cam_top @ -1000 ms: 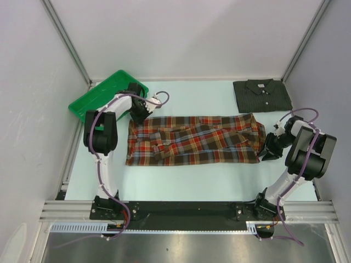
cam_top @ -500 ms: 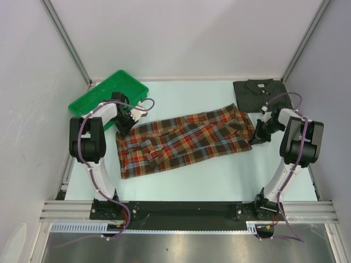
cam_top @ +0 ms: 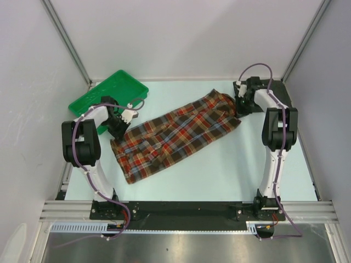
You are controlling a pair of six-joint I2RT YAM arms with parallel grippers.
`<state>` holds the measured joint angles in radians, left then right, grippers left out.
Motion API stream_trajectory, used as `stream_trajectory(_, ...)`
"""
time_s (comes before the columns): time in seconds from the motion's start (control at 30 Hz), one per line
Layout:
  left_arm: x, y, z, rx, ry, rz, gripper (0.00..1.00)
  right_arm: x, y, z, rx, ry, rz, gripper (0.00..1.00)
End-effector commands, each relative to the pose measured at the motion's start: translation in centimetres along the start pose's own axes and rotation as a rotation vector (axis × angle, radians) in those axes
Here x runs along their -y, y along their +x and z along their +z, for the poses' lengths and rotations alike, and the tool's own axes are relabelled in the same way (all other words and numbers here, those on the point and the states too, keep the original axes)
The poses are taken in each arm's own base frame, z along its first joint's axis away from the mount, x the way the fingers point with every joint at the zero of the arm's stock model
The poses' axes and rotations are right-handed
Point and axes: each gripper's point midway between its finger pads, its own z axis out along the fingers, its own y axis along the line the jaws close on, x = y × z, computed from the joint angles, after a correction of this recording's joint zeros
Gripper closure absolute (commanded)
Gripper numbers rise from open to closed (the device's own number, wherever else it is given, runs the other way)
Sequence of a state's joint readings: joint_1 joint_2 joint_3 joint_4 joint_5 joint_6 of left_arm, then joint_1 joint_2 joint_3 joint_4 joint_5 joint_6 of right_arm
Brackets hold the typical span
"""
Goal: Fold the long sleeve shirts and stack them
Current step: Fold the shirt
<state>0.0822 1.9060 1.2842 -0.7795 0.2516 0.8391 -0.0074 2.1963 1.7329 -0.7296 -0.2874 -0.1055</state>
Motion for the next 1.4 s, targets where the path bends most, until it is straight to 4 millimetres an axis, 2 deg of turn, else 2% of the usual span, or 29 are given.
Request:
stream_trajectory(0.0,1.7,2.6,-0.5,-0.042,0.070,-0.088,0.87,0.3,-4.7,1.3,0.077,0.096,-0.100,1.00)
stream_trajectory(0.03,1.8,3.0,-0.4,-0.044,0.076,-0.093,0.88,0.2,-6.7,0.9,0.123,0.112,-0.114,1.00)
stream_trajectory(0.07,2.4,3.4,-0.4,-0.048,0.087,-0.096,0.89,-0.3,-7.6,1.2,0.139,0.122,-0.135,1.00)
stream_trajectory(0.1,2.6,3.6,-0.5,-0.045,0.093,-0.089,0.90,0.5,-7.7,2.6,0.127,0.153,-0.141,1.00)
stream_trajectory(0.13,2.9,3.7,-0.5,-0.042,0.099,-0.087,0.90,0.5,-8.4,2.9,0.139,0.165,-0.153,1.00)
stream_trajectory(0.17,3.8,3.8,-0.7,-0.027,0.124,-0.086,0.89,0.0,-10.7,2.5,0.192,0.176,-0.178,1.00)
stream_trajectory(0.2,4.1,3.7,-0.8,-0.018,0.132,-0.076,0.89,0.5,-10.7,4.1,0.178,0.194,-0.179,1.00)
stream_trajectory(0.23,4.4,3.7,-0.9,-0.012,0.139,-0.075,0.89,0.4,-11.6,4.5,0.195,0.198,-0.185,1.00)
stream_trajectory(0.27,4.9,3.7,-1.0,-0.008,0.153,-0.079,0.89,0.0,-13.9,3.5,0.251,0.203,-0.191,1.00)
stream_trajectory(0.3,5.0,3.7,-1.0,-0.004,0.158,-0.082,0.88,0.0,-13.8,5.3,0.240,0.206,-0.189,1.00)
stream_trajectory(0.4,5.9,4.2,-0.9,-0.008,0.176,-0.091,0.88,-1.3,-15.7,5.8,0.311,0.209,-0.199,1.00)
stream_trajectory(0.5,6.8,4.6,-1.1,-0.001,0.187,-0.094,0.84,-2.7,-17.7,5.0,0.395,0.220,-0.238,0.98)
stream_trajectory(0.53,6.9,4.6,-1.1,0.002,0.188,-0.095,0.81,-3.6,-18.4,3.8,0.421,0.221,-0.248,0.87)
stream_trajectory(0.6,7.0,4.5,-1.3,0.008,0.185,-0.103,0.74,-3.7,-18.9,2.2,0.440,0.224,-0.251,0.77)
stream_trajectory(0.63,7.1,4.4,-1.3,0.016,0.187,-0.106,0.73,-3.6,-19.2,0.9,0.459,0.229,-0.250,0.66)
stream_trajectory(0.67,6.9,4.1,-1.4,0.021,0.185,-0.107,0.73,-4.2,-20.5,-2.2,0.517,0.229,-0.261,0.64)
stream_trajectory(0.73,6.8,3.8,-1.3,0.026,0.187,-0.130,0.71,-4.6,-20.5,-4.3,0.538,0.221,-0.277,0.58)
stream_trajectory(0.77,6.6,3.6,-1.2,0.030,0.186,-0.139,0.70,-5.6,-21.0,-7.2,0.579,0.203,-0.283,0.54)
stream_trajectory(0.8,6.5,3.4,-1.2,0.034,0.184,-0.142,0.68,-5.9,-20.8,-8.1,0.584,0.191,-0.283,0.48)
stream_trajectory(0.83,6.3,3.3,-1.2,0.038,0.184,-0.149,0.66,-6.1,-19.4,-7.6,0.544,0.174,-0.273,0.41)
stream_trajectory(0.87,6.1,2.8,-1.3,0.050,0.185,-0.160,0.65,-7.0,-19.2,-9.5,0.558,0.143,-0.272,0.40)
stream_trajectory(0.93,6.0,2.2,-1.5,0.064,0.185,-0.166,0.60,-7.1,-16.9,-9.3,0.491,0.099,-0.211,0.39)
stream_trajectory(0.97,5.8,1.9,-1.7,0.076,0.179,-0.166,0.58,-6.9,-15.0,-8.3,0.434,0.048,-0.177,0.39)
stream_trajectory(1.03,5.5,1.5,-1.9,0.087,0.172,-0.159,0.55,-6.9,-12.3,-7.7,0.353,-0.015,-0.106,0.39)
stream_trajectory(1.07,5.3,1.3,-2.1,0.096,0.162,-0.156,0.52,-7.0,-10.1,-6.4,0.283,-0.091,-0.037,0.39)
stream_trajectory(1.13,5.1,0.9,-2.5,0.113,0.153,-0.145,0.49,-7.6,-8.4,-5.7,0.243,-0.162,0.010,0.41)
stream_trajectory(1.17,5.1,0.7,-2.6,0.119,0.151,-0.144,0.45,-8.0,-6.2,-4.6,0.186,-0.209,0.048,0.41)
stream_trajectory(1.3,4.3,0.9,-3.5,0.105,0.097,-0.136,0.38,-10.8,-3.3,-2.8,0.096,-0.337,0.106,0.40)
stream_trajectory(1.37,3.9,1.2,-4.0,0.090,0.063,-0.133,0.36,-12.0,-2.5,-1.7,0.069,-0.389,0.120,0.40)
